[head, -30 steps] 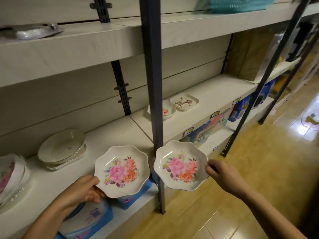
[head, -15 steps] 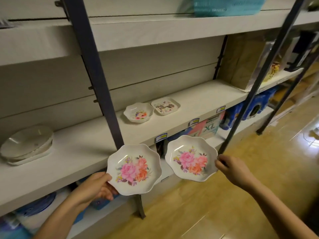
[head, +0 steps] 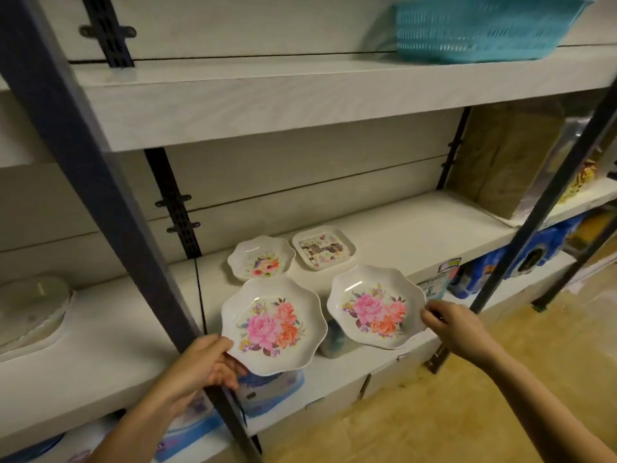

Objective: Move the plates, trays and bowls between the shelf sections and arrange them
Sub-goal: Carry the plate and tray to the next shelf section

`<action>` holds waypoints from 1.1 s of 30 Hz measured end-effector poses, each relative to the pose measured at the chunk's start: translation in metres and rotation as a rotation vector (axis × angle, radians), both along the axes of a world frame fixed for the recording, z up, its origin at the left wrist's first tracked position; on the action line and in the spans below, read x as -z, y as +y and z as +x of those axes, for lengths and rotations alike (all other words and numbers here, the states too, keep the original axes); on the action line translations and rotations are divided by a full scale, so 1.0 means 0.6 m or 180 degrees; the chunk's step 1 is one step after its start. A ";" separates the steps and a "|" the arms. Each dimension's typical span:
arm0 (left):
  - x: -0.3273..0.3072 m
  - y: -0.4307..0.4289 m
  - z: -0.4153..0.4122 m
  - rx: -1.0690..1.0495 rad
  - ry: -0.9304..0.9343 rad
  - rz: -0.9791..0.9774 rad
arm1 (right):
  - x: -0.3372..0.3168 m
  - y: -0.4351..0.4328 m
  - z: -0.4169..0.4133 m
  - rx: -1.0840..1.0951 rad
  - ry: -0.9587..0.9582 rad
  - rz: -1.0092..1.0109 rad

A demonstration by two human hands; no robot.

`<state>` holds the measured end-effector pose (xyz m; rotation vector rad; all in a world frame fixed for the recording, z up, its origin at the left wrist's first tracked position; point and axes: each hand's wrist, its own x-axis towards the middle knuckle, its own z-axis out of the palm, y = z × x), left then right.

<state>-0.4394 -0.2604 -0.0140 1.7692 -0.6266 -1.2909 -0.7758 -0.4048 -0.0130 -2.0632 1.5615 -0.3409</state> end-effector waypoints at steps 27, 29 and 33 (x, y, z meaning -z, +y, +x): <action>-0.008 -0.032 -0.076 -0.2271 -0.0072 0.0226 | 0.056 -0.332 0.397 -0.1691 0.0568 0.0179; -0.012 -0.033 -0.088 -0.2303 -0.0130 0.0247 | 0.064 -0.333 0.408 -0.1734 0.0626 0.0228; -0.009 -0.038 -0.089 -0.2406 -0.0107 0.0285 | 0.071 -0.337 0.419 -0.1757 0.0707 0.0213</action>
